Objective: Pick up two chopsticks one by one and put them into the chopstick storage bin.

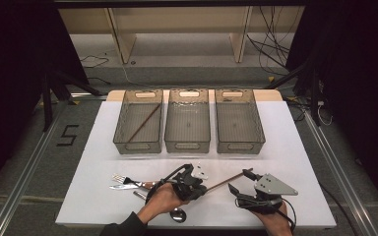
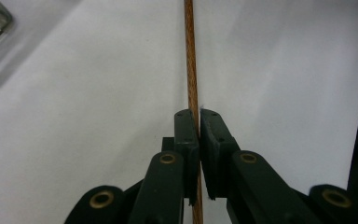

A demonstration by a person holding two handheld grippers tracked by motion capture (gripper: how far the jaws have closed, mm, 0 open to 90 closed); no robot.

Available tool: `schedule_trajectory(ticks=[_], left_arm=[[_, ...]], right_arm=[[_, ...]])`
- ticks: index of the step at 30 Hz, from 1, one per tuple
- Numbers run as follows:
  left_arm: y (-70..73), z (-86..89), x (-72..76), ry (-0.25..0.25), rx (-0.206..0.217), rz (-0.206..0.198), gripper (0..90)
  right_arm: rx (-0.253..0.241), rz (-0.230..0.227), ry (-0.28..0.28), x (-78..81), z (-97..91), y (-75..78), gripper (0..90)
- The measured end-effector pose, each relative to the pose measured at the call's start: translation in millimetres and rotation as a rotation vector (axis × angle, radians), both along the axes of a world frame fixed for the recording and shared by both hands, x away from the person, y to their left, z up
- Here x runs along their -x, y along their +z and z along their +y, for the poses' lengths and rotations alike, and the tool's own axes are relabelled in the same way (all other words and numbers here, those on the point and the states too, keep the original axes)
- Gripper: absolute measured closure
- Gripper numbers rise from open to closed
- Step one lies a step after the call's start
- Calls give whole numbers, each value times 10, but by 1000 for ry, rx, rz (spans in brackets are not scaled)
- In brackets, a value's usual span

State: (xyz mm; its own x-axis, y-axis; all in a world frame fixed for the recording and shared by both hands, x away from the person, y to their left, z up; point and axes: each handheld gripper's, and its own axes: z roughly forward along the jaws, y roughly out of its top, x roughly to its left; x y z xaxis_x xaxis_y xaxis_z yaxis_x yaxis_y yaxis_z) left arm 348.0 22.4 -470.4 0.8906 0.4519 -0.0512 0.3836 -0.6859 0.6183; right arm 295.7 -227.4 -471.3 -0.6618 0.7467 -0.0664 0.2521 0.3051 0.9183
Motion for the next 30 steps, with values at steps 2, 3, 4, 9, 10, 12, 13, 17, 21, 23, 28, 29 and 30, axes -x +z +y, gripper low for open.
schedule_trajectory(ticks=[2,3,4,9,10,12,13,17,21,23,28,29,30], left_arm=[[12,16,-10,2,2,2,857],[15,20,-12,7,8,1,857],[22,28,-17,3,3,1,857],[31,37,-20,-3,-3,2,857],[31,36,-19,-5,-5,1,857],[33,34,-15,-6,-7,-1,857],[35,35,-13,-8,-5,-1,857],[61,49,-19,-10,-6,4,857],[105,60,-12,-14,-13,-3,858],[123,72,-15,-15,-12,-3,858],[147,117,-43,0,-5,-4,858],[151,127,-48,2,-7,-5,858],[156,137,-57,4,-5,-5,858]], right_arm=[[20,-8,0,6,15,-6,323],[32,-12,3,11,23,-7,323],[42,-16,4,16,34,-10,323],[92,-36,13,37,84,-28,323],[88,-34,17,40,87,-27,323],[69,-26,23,40,84,-20,325],[67,-22,22,41,78,-15,325],[29,-11,17,27,45,-8,325],[16,-10,15,19,25,-4,325],[17,-8,13,20,23,-2,325],[15,-6,12,18,22,-2,325],[14,-5,12,18,21,-2,325],[12,-4,14,16,21,-3,325]])
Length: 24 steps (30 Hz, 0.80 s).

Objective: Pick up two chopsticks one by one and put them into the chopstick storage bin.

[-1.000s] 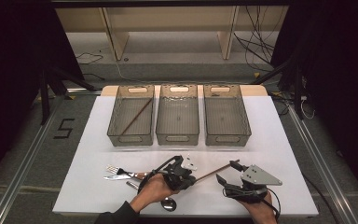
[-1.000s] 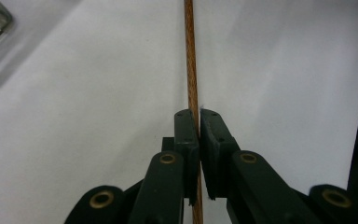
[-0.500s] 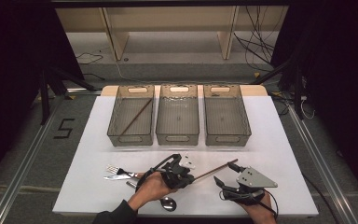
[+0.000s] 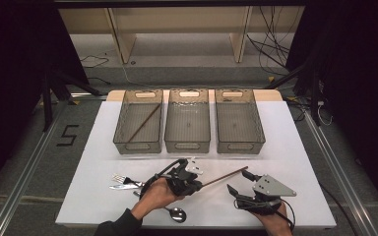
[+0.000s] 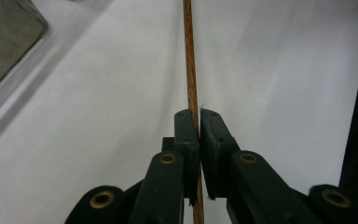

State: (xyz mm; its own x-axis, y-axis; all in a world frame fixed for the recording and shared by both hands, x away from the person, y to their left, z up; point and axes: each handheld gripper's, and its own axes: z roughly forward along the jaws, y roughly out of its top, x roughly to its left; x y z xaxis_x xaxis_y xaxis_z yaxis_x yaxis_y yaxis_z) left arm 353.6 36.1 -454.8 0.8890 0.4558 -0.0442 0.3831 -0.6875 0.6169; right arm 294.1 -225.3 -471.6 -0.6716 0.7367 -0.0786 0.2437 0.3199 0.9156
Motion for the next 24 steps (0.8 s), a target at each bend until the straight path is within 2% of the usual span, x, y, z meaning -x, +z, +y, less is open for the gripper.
schedule_trajectory(ticks=[10,19,24], left_arm=[[104,73,-11,10,20,0,858],[110,75,-12,3,9,8,858],[150,84,-9,-3,1,8,858]], right_arm=[[-6,3,0,0,0,-1,325],[-6,12,7,-5,11,-8,325],[11,10,16,0,45,-17,323]])
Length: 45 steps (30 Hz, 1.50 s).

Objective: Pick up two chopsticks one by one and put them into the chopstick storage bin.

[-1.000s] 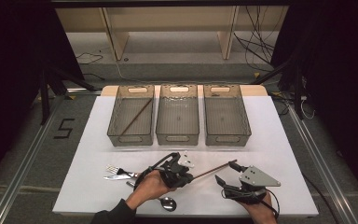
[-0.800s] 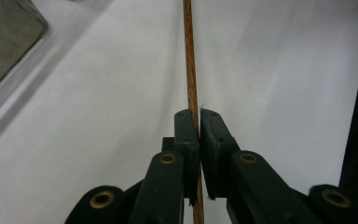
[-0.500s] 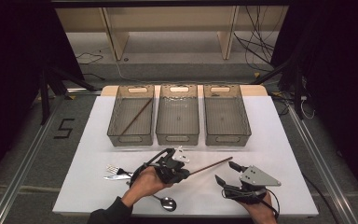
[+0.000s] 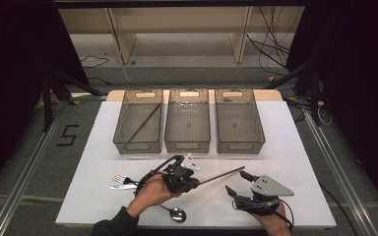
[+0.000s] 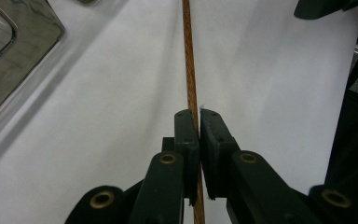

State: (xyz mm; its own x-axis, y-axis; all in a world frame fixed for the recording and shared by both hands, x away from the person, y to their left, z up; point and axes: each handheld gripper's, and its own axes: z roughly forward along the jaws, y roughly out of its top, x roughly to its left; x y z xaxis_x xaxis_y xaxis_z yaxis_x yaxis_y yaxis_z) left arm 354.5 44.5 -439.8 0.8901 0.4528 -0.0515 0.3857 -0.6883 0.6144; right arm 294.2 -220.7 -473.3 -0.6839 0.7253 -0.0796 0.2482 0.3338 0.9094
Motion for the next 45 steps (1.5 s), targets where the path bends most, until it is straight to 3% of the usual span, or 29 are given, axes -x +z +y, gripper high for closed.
schedule_trajectory(ticks=[3,7,9,16,24,33,34,39,45], left_arm=[[15,-2,6,-4,-5,3,858],[27,-4,11,-4,-9,8,858],[39,0,13,-6,-14,10,858],[82,9,27,-9,-16,13,858],[118,25,40,-14,-18,16,858],[156,36,50,-20,-15,19,857],[157,37,51,-21,-15,21,857],[163,48,46,-18,-8,28,857],[182,70,35,-24,3,34,856]], right_arm=[[30,-2,22,-13,77,-23,322],[113,-38,52,-38,198,-48,326],[181,-78,71,-47,273,-61,333],[345,-185,133,-89,523,-111,367],[499,-270,157,-105,677,-216,457],[583,-345,160,-112,718,-259,593],[589,-336,151,-100,719,-263,608],[631,-390,145,-98,730,-272,695],[660,-436,169,-78,736,-274,779]])
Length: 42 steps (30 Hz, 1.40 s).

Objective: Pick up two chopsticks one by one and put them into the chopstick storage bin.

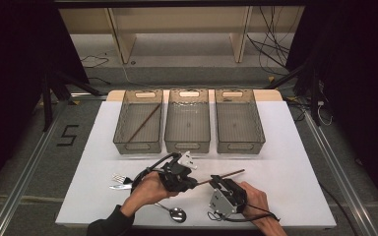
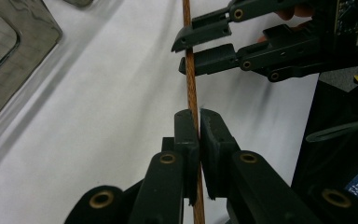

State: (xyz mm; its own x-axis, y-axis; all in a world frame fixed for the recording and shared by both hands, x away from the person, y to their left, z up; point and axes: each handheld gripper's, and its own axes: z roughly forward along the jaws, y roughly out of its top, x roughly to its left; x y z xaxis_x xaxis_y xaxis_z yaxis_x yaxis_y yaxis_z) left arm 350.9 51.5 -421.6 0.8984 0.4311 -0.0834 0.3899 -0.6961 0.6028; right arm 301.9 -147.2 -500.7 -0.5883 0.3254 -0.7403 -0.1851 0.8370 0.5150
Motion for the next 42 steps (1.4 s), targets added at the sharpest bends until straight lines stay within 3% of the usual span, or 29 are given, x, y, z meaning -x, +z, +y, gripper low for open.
schedule_trajectory(ticks=[3,6,10,13,21,28,33,37,42], left_arm=[[4,12,-6,5,16,10,855],[9,36,-23,7,27,17,851],[36,60,-27,13,48,14,844],[51,67,-23,9,40,11,842],[63,77,-29,6,43,9,816],[144,124,-32,26,114,1,606],[334,278,-34,80,189,-69,395],[542,476,-1,126,263,-143,310],[742,755,39,191,350,-219,252]], right_arm=[[53,-21,26,16,7,-10,805],[110,-73,52,25,17,-14,823],[151,-118,44,60,38,-13,844],[175,-143,57,73,49,2,847],[186,-175,46,98,61,13,853],[191,-170,43,84,48,44,854],[186,-161,32,72,26,85,854],[180,-148,19,50,-15,126,854],[120,-106,-17,-22,-99,235,854]])
